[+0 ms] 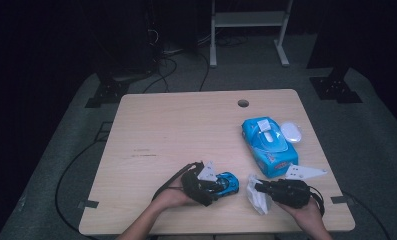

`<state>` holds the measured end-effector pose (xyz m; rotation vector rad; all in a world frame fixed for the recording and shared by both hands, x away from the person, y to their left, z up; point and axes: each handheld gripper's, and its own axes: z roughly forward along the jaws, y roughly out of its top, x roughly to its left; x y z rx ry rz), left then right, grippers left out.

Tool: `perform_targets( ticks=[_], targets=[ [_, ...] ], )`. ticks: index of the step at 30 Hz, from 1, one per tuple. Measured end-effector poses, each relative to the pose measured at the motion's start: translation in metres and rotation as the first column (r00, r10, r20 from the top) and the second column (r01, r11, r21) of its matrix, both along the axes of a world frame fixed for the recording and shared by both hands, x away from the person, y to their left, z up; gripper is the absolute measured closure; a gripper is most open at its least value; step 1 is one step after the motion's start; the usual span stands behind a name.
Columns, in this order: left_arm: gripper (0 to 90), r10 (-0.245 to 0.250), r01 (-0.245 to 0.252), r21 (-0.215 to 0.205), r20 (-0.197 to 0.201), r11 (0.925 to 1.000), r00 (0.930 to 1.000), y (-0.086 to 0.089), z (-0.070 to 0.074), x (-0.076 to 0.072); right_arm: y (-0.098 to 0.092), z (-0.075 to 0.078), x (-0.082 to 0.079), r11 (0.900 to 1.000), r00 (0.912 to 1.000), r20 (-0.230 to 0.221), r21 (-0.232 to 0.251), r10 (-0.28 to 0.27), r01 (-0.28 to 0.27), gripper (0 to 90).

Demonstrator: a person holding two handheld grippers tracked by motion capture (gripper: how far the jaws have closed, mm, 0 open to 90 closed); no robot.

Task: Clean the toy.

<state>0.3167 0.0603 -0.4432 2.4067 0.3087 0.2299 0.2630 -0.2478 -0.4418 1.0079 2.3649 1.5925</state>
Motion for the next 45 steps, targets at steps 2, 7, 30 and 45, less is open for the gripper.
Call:
perform_targets(
  ticks=[2,7,30,45],
  targets=[
    [27.9,0.023,-0.023,-0.006,0.011,0.9997,0.9997,0.004,0.004,0.009,-0.002,0.0,0.001,1.0,1.0,0.001,0.001,-0.003,0.003,82.0],
    [27.9,0.08,-0.08,-0.011,0.037,0.9967,0.9961,0.011,0.006,0.03,-0.007,0.0,0.003,1.0,0.9998,0.004,0.007,-0.019,0.019,82.0],
    [27.8,0.204,-0.204,0.028,0.015,0.9785,0.9789,0.026,-0.019,0.068,-0.021,-0.014,0.016,0.996,0.9974,-0.017,-0.056,-0.071,0.07,81.0],
    [27.5,0.21,-0.21,0.006,-0.019,0.9777,0.9775,0.032,-0.022,0.07,0.013,0.0,0.041,0.995,0.9992,0.031,-0.098,-0.027,0.03,78.8]
  ],
)
